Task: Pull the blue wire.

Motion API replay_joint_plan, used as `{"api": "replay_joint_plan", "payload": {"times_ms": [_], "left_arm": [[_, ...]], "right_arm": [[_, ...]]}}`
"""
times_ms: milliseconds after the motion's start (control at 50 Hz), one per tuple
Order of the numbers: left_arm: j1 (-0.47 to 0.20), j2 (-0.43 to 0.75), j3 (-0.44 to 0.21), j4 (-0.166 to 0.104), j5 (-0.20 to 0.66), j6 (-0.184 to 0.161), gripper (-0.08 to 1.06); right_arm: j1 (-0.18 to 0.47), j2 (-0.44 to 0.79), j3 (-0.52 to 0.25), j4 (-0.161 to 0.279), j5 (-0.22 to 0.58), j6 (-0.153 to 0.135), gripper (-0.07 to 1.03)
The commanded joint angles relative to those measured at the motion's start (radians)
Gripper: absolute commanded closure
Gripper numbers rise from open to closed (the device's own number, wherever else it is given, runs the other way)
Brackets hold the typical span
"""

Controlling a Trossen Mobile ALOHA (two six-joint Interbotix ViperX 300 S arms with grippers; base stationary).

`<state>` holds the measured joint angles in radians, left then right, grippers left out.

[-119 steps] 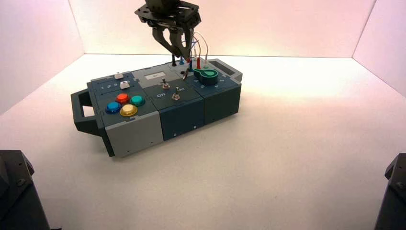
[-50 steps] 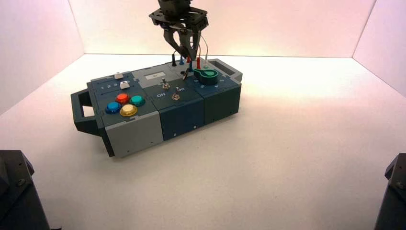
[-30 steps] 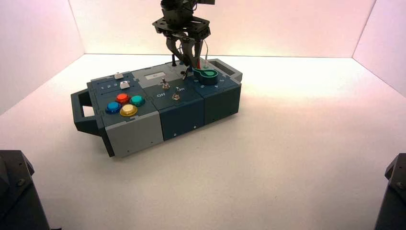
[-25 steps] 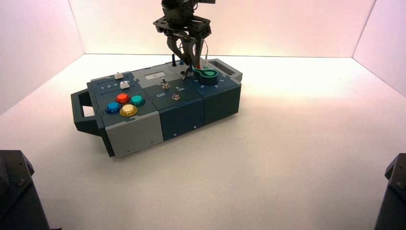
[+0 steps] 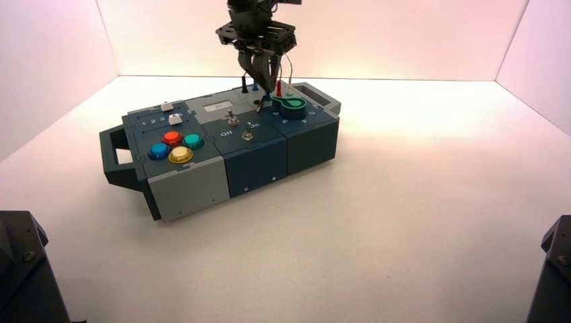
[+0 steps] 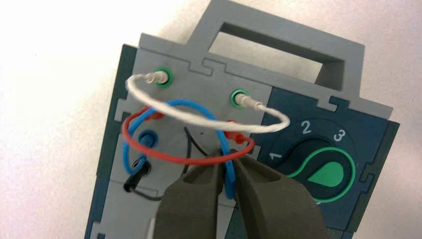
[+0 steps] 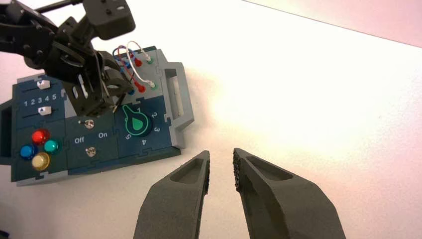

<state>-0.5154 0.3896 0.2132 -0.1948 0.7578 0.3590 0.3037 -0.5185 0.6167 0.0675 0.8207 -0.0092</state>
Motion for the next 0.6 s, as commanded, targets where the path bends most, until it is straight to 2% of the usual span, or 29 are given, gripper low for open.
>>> {"api": "replay_joint_plan", "payload": {"times_ms": [20, 280, 600], "left_arm": [[0.014, -0.021, -0.02, -0.003, 0.018, -0.006, 1.01], [0.021, -0.028, -0.018, -0.005, 0.028, -0.012, 1.01], [0.021, -0.091, -0.034, -0.011, 0.043, -0.023, 1.01]], "right_arm": [[-0.002, -0.012, -0.028, 0.0, -0.005, 0.002, 0.68], [-0.002, -0.014, -0.026, 0.0, -0.003, 0.002, 0.68], [-0.002, -0.014, -0.026, 0.0, -0.002, 0.0, 0.68]]}}
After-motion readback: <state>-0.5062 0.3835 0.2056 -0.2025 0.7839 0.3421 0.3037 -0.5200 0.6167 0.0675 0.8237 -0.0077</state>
